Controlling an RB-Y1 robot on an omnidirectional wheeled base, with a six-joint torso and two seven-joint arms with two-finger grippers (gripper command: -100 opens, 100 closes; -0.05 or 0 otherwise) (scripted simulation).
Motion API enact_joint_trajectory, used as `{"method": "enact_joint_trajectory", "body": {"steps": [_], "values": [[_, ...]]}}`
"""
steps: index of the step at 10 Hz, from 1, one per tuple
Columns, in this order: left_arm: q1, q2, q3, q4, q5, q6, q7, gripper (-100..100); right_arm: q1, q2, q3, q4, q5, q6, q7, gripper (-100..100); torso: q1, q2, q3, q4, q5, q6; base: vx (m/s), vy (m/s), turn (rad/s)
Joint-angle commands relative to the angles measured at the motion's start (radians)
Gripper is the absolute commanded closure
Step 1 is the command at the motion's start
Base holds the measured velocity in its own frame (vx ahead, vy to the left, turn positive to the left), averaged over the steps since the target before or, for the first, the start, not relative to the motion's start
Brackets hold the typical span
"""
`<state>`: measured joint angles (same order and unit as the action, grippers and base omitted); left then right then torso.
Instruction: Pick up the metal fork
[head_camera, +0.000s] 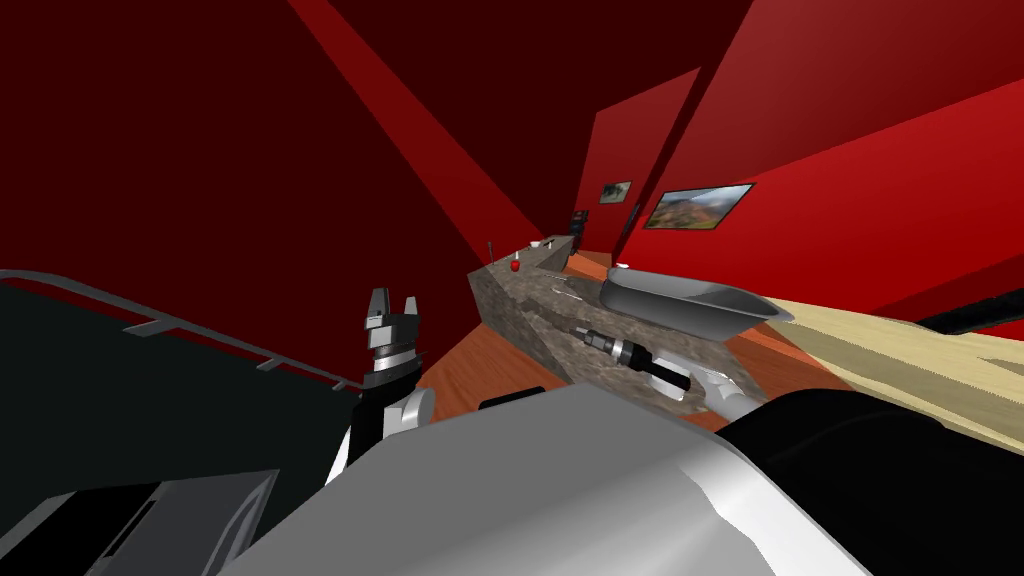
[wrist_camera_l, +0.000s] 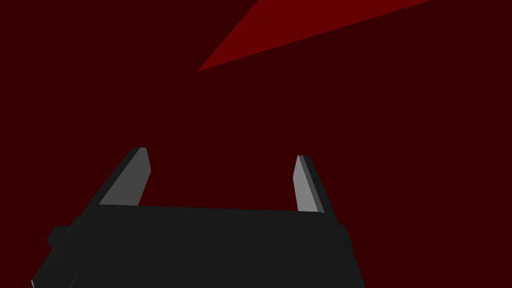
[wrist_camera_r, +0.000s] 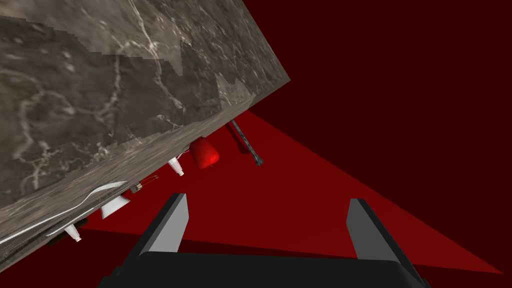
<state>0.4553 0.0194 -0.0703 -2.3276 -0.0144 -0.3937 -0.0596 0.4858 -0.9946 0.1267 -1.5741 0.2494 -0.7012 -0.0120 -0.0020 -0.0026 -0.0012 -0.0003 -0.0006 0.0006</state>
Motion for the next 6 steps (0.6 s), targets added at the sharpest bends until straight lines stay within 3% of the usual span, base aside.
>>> {"method": "enact_joint_trajectory", "body": {"steps": [1,4,5,6], "values": [[0.0,0.0,0.0,0.0,0.0,0.0,0.0,0,-0.006,-0.05,0.019,0.05,0.025,-0.02,0.0,-100,0.0,0.0,0.0,0.0,0.0,0.0,0.027,0.001,0.184],[0.0,0.0,0.0,0.0,0.0,0.0,0.0,0,-0.012,-0.108,0.037,0.096,0.047,-0.031,0.001,-100,0.0,-0.002,-0.001,0.0,0.0,0.0,0.034,-0.001,0.119],[0.0,0.0,0.0,0.0,0.0,0.0,0.0,0,-0.019,-0.144,0.055,0.137,0.07,-0.041,0.002,-100,0.0,-0.002,-0.001,0.0,0.0,0.0,0.051,0.001,0.215],[0.0,0.0,0.0,0.0,0.0,0.0,0.0,0,-0.019,-0.153,0.055,0.137,0.07,-0.041,0.002,-100,0.0,-0.002,-0.001,-0.001,0.0,-0.001,0.048,-0.007,0.079]]}}
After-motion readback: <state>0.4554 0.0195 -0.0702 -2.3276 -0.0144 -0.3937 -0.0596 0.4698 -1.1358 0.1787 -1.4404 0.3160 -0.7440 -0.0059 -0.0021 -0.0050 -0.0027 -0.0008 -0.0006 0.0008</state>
